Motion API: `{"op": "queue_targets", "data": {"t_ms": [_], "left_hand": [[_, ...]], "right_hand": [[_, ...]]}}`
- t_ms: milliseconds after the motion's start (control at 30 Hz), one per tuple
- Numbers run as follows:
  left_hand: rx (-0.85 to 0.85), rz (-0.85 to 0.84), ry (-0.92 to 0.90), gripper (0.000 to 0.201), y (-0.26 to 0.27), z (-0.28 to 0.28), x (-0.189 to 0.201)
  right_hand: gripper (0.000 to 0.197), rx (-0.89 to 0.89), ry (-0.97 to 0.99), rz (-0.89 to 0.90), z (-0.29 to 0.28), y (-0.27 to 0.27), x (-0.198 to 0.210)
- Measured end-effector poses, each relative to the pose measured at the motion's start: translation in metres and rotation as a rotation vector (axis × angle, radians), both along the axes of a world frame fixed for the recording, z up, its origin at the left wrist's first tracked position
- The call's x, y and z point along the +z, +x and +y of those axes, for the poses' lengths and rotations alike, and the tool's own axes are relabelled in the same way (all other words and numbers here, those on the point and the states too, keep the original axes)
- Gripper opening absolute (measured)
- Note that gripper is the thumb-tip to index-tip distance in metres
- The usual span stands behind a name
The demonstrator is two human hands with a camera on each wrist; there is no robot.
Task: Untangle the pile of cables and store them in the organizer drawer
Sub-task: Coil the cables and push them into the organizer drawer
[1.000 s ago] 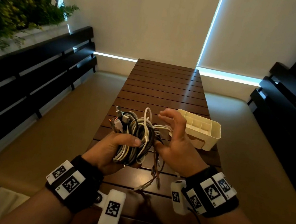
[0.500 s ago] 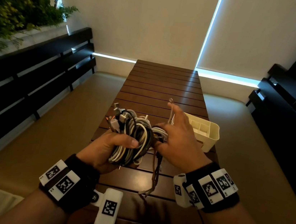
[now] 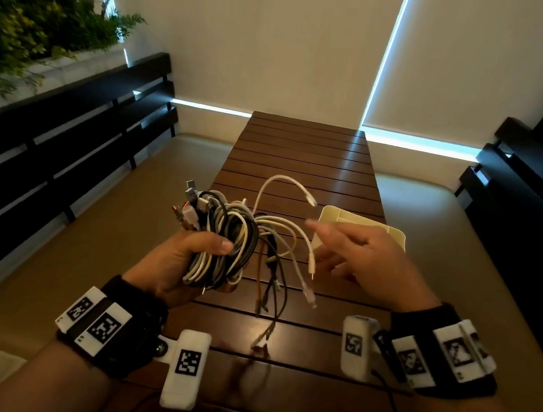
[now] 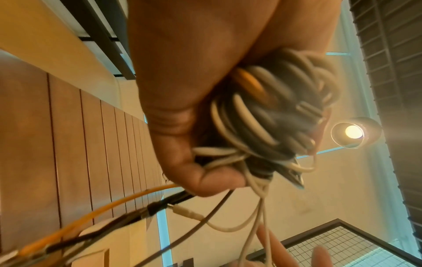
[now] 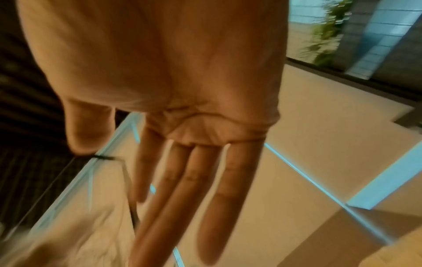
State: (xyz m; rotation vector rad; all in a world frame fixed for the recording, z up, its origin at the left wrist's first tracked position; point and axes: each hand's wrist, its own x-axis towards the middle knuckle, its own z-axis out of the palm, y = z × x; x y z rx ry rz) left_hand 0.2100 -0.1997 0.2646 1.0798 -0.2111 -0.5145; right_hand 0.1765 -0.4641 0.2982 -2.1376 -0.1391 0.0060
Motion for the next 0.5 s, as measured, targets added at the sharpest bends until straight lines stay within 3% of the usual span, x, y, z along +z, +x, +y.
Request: {"op": "queue_targets", "data": {"t_ms": [67,167,267,333,400,500], "left_hand": [[0.001,-0.003,0.021,0.050,0.002,0.004,-0.001],[-0.053,-0.034,0.040,0.058,0.004,0.008,0.003],[-0.141,-0.078,0.083,0.065,0.004,0.007,0.004],[-0.204,-0.093,0.144,0.070,0.003,0.004,0.002],[-0.252,-0.127,0.210,0.073,0.000,-0.002,0.002],[-0.245,-0.116,0.180,0.066,0.000,-0.005,0.004]], "right_hand": [[0.025,-0.014,0.160,0.000,-0.013,0.003,0.002],[0.030,-0.199,0.318,-0.141,-0.025,0.015,-0.003],[0.026,-0.267,0.322,-0.188,-0.013,0.026,-0.009],[0.029,-0.192,0.285,-0.162,0.000,0.030,-0.010],[0.047,-0.025,0.192,-0.102,0.015,0.031,-0.011],[0.062,0.289,0.100,0.141,0.029,0.034,-0.021]]}}
